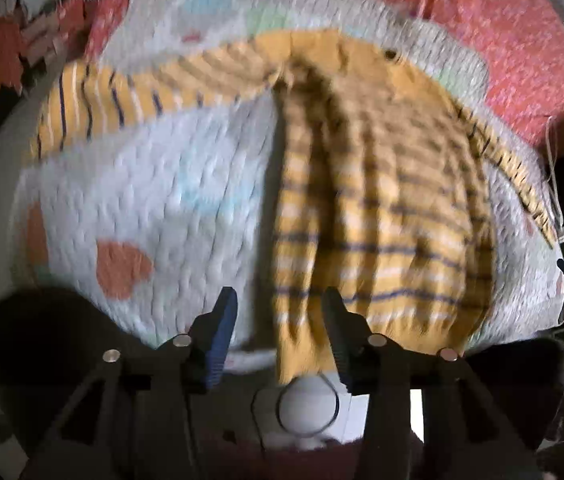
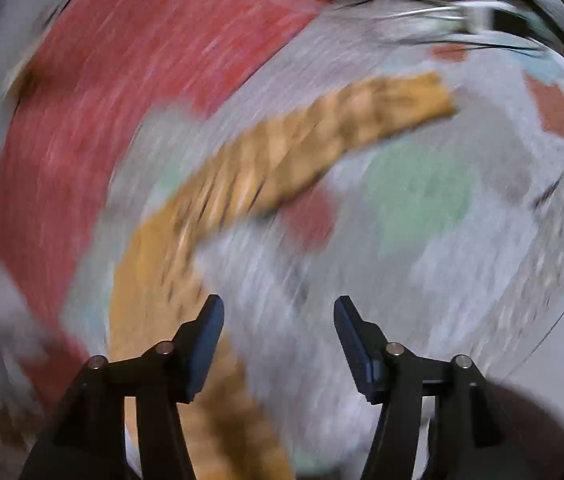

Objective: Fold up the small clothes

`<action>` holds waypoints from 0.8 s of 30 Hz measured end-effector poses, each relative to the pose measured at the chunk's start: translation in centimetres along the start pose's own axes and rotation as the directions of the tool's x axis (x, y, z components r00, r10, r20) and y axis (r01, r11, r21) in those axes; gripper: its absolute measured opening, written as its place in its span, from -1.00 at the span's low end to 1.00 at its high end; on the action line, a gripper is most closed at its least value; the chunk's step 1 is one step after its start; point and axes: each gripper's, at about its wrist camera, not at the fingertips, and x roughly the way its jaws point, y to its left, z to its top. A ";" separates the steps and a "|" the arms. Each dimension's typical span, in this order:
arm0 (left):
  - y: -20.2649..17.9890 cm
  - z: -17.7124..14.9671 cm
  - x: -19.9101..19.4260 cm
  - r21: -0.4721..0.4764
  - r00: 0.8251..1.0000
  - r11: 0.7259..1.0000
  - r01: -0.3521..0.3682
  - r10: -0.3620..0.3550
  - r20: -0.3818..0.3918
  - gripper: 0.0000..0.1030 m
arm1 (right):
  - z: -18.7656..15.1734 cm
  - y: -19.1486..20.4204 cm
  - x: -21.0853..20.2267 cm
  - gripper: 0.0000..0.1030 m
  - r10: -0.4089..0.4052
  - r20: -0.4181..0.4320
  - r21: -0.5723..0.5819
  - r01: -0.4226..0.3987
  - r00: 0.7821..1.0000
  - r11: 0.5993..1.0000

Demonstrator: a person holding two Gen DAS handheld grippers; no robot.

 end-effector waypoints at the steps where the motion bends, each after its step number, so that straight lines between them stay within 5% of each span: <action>1: -0.4 0.6 0.0 0.006 1.000 1.000 -0.002 0.002 0.010 -0.11 | 2.3 -1.9 1.0 0.22 -0.028 0.013 0.064 0.027 1.000 0.998; 3: -1.2 1.1 0.2 0.009 1.000 1.000 0.000 0.000 0.017 -0.06 | 5.1 -4.6 3.0 0.25 -0.072 0.013 0.192 0.068 0.997 0.979; 6: -1.3 1.4 0.7 0.006 1.000 1.000 -0.005 0.005 -0.008 -0.05 | 7.7 -7.9 5.4 0.25 -0.011 0.057 0.386 -0.012 0.998 0.923; 10: -1.5 0.9 1.7 -0.016 0.999 1.000 -0.019 0.019 -0.040 -0.05 | 10.6 -8.4 6.0 0.18 -0.048 0.192 0.427 -0.040 0.980 0.903; 11: -1.4 1.0 1.9 -0.019 0.999 1.000 -0.024 0.023 -0.042 -0.05 | 11.4 -8.4 6.3 -0.31 -0.049 0.189 0.411 -0.034 0.981 0.911; 13: -1.1 1.5 2.2 -0.023 0.999 0.999 -0.033 0.032 -0.037 -0.05 | 12.7 -7.6 6.9 -0.90 -0.039 0.171 0.382 -0.029 0.985 0.924; 15: -0.6 2.3 2.2 -0.032 0.999 0.999 -0.037 0.036 -0.016 -0.05 | 13.5 -5.7 6.4 -0.90 -0.061 0.182 0.328 -0.002 0.981 0.945; 19: 1.3 4.3 2.7 -0.067 0.999 0.997 -0.029 0.030 0.027 -0.05 | 13.4 3.2 4.6 -0.91 -0.055 0.203 0.028 0.051 0.978 0.998; 24: 4.0 5.5 4.0 -0.138 0.999 0.990 0.026 -0.019 0.048 -0.05 | 7.5 19.8 8.1 -0.91 0.096 0.059 -0.329 -0.071 0.994 0.942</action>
